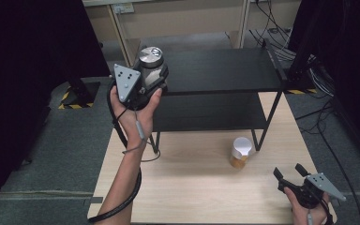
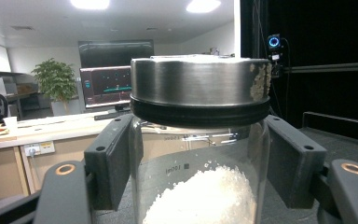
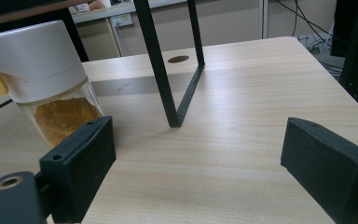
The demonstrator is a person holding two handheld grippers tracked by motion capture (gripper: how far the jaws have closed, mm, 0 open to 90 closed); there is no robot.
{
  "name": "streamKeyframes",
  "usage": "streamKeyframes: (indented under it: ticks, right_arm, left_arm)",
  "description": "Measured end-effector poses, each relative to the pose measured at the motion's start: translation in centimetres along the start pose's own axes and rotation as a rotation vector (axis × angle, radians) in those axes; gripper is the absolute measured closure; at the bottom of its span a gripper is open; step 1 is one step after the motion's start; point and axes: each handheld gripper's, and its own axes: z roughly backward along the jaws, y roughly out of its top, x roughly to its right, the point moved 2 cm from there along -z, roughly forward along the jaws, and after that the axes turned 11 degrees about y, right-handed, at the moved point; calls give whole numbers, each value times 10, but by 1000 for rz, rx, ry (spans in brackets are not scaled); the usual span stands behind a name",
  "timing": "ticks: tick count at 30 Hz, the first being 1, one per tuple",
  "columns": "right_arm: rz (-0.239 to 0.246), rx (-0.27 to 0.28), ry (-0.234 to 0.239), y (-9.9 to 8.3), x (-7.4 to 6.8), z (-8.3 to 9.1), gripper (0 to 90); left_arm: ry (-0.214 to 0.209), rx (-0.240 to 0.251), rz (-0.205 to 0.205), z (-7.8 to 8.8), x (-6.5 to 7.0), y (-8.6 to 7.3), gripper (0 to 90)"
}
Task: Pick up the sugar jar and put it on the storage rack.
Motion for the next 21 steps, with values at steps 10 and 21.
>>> streamKeyframes:
  ticks: [10,21]
  right_arm:
    - [-1,2,0,0,0,0,102]
    - [-3,2,2,0,1,0,102]
  left_arm:
    - [22,-23,7,-12,3,3,312]
    - [36,-37,0,-24,2,2,312]
